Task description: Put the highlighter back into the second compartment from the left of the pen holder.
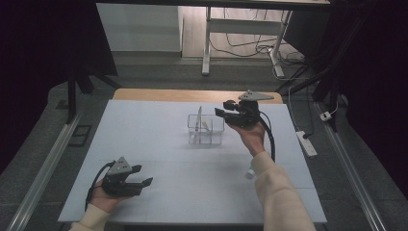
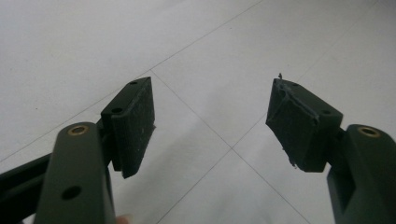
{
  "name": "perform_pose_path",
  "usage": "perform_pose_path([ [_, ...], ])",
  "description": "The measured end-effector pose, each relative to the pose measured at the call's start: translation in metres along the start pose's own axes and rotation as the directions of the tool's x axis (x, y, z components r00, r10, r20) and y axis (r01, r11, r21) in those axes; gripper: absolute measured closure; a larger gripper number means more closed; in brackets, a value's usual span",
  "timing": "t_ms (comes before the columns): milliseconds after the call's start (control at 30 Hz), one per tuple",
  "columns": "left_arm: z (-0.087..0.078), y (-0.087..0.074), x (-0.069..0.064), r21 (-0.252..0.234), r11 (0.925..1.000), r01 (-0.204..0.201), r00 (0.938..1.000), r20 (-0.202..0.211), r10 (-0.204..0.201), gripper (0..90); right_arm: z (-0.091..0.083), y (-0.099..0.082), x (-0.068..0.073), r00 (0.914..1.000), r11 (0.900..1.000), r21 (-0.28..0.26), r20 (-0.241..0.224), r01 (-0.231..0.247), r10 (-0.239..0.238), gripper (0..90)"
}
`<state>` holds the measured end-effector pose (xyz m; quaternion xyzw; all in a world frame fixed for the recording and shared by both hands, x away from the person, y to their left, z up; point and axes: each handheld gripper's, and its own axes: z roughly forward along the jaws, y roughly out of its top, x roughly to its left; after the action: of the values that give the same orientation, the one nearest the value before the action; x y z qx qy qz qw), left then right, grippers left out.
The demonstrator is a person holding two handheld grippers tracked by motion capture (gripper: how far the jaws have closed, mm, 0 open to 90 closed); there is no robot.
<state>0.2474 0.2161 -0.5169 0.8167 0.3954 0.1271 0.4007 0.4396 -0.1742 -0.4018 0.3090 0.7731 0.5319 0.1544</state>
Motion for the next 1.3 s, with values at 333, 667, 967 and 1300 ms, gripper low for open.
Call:
perform_pose_path([
  [333,0.001,0.001,-0.001,0.002,1.0,0.0,1.0,-0.003,0.0,32.4,-0.039,-0.03,-0.005,0.9972,0.9964,0.046,-0.027,0.071,-0.07,46.2],
  [667,0.001,0.001,-0.001,0.005,1.0,0.0,1.0,-0.005,0.0,32.4,-0.052,-0.053,-0.005,0.9963,0.9912,0.101,-0.022,0.085,-0.083,46.1],
  [967,0.001,0.001,-0.002,0.004,1.0,-0.002,1.0,-0.004,0.002,32.4,-0.066,-0.07,-0.003,0.9966,0.9868,0.142,0.014,0.078,-0.081,46.1],
  [1300,0.001,0.001,-0.002,0.005,1.0,-0.002,1.0,-0.004,0.002,32.3,-0.087,-0.09,-0.003,0.9979,0.9823,0.181,0.036,0.047,-0.055,46.0],
])
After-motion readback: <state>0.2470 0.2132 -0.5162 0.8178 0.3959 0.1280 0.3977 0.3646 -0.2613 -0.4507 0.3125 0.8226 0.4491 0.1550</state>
